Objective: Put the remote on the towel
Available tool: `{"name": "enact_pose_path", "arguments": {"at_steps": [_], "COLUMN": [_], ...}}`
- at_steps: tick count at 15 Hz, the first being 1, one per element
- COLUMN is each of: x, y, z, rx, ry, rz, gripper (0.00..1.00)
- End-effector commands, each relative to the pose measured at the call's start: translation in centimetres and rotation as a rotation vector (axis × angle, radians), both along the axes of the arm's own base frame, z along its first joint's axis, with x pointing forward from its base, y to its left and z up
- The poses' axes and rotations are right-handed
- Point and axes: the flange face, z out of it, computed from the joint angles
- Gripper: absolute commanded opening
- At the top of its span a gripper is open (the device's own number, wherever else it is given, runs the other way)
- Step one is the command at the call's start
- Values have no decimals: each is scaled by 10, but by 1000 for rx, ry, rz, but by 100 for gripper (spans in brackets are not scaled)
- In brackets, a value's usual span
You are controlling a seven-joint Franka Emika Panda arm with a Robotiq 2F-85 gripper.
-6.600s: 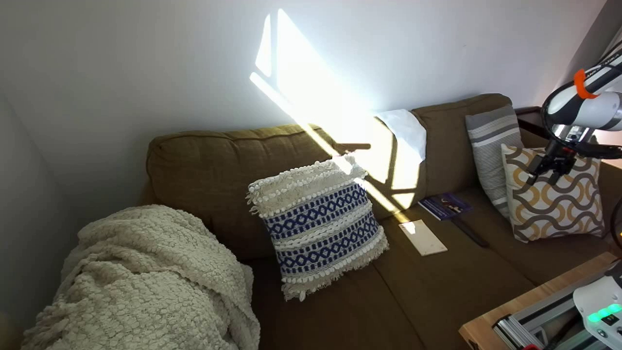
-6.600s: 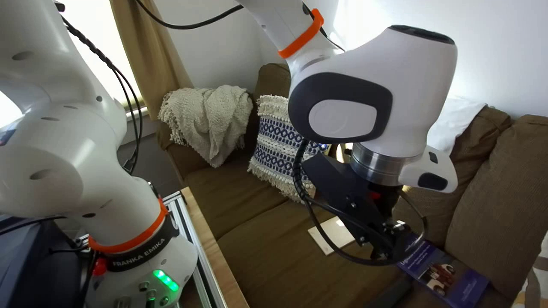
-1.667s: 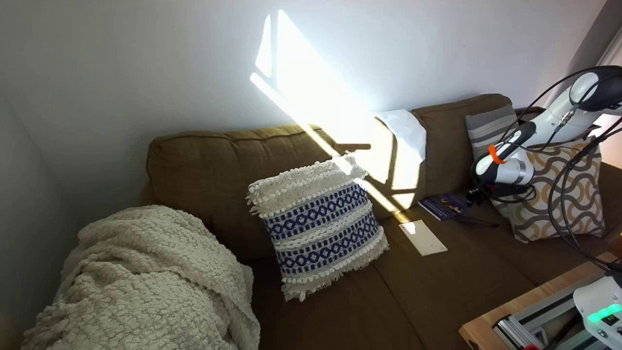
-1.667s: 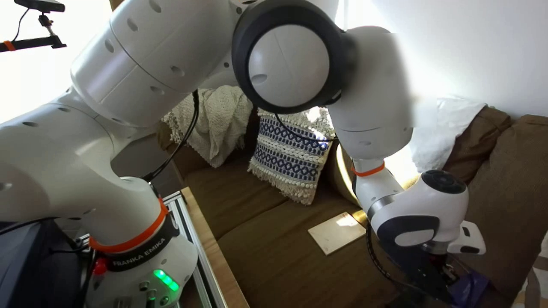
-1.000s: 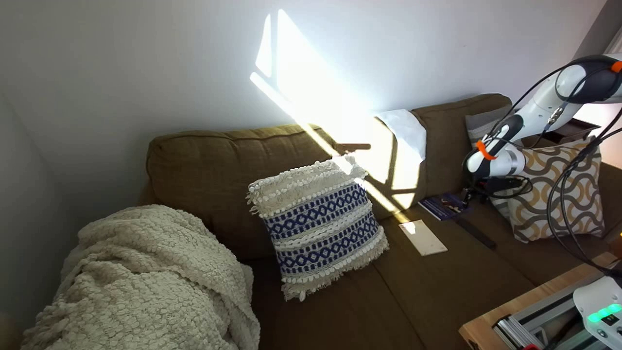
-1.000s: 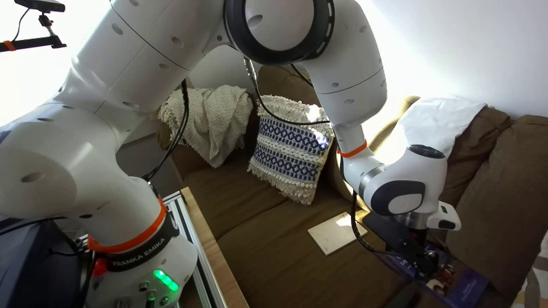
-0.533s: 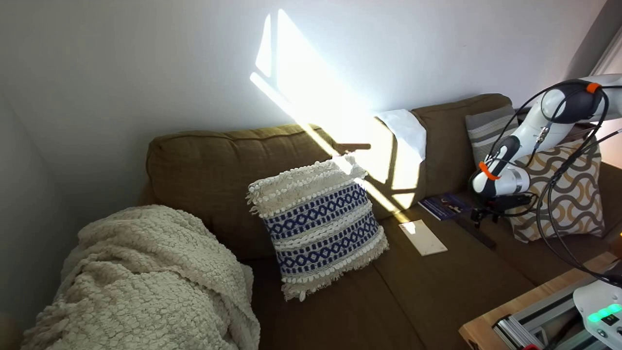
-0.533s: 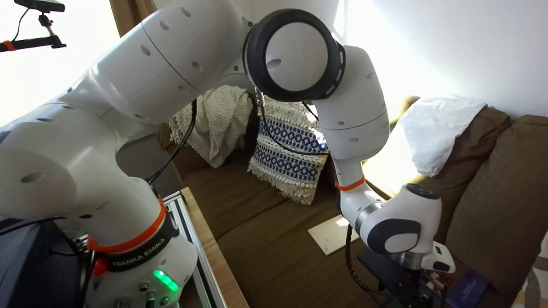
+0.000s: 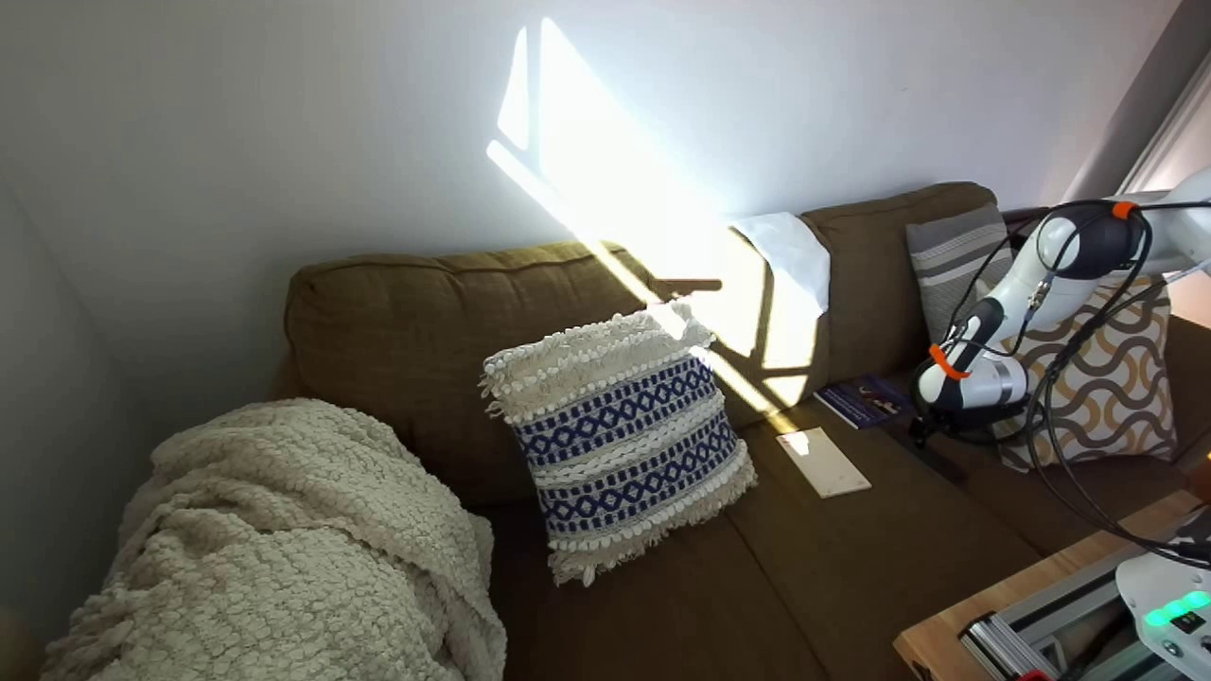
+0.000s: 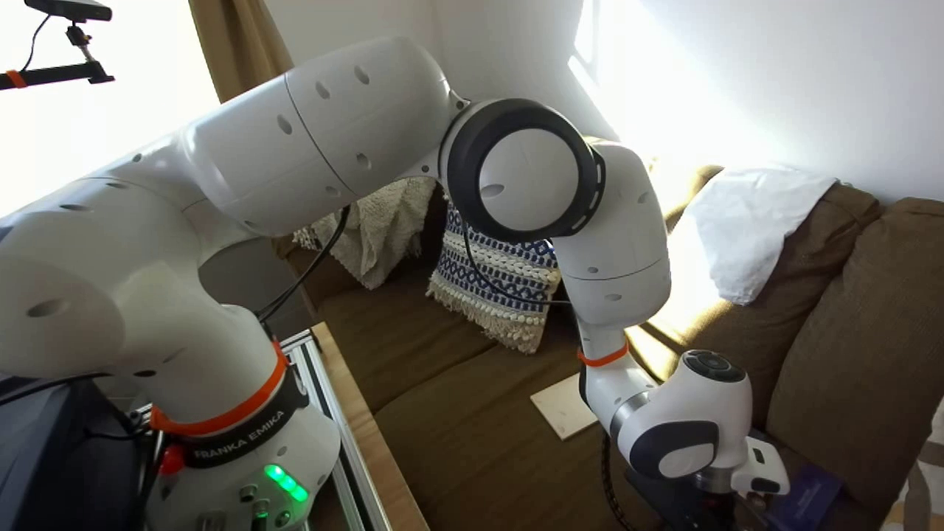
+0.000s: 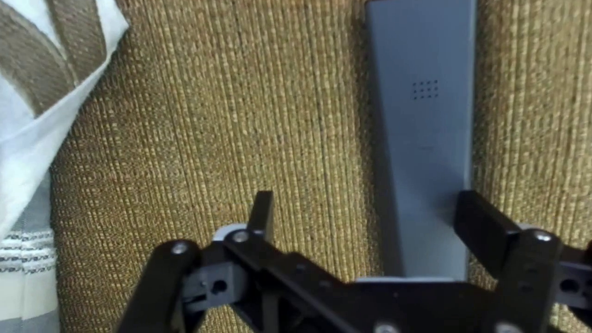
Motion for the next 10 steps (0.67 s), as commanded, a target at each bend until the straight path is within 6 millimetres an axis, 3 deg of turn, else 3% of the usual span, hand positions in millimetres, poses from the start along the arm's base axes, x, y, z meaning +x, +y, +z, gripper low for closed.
{"name": "enact_pose_path", "arguments": {"at_steps": [1, 7, 8, 9, 10], "x": [8, 21, 22, 22, 22], "y": [-4, 11, 11, 12, 13], "z": [-16, -21, -23, -25, -27], "rx": [21, 86, 92, 96, 99], "ry": [-59, -103, -106, -107, -109], "rz": [-10, -22, -24, -23, -22], "gripper": [100, 100, 97, 75, 72]}}
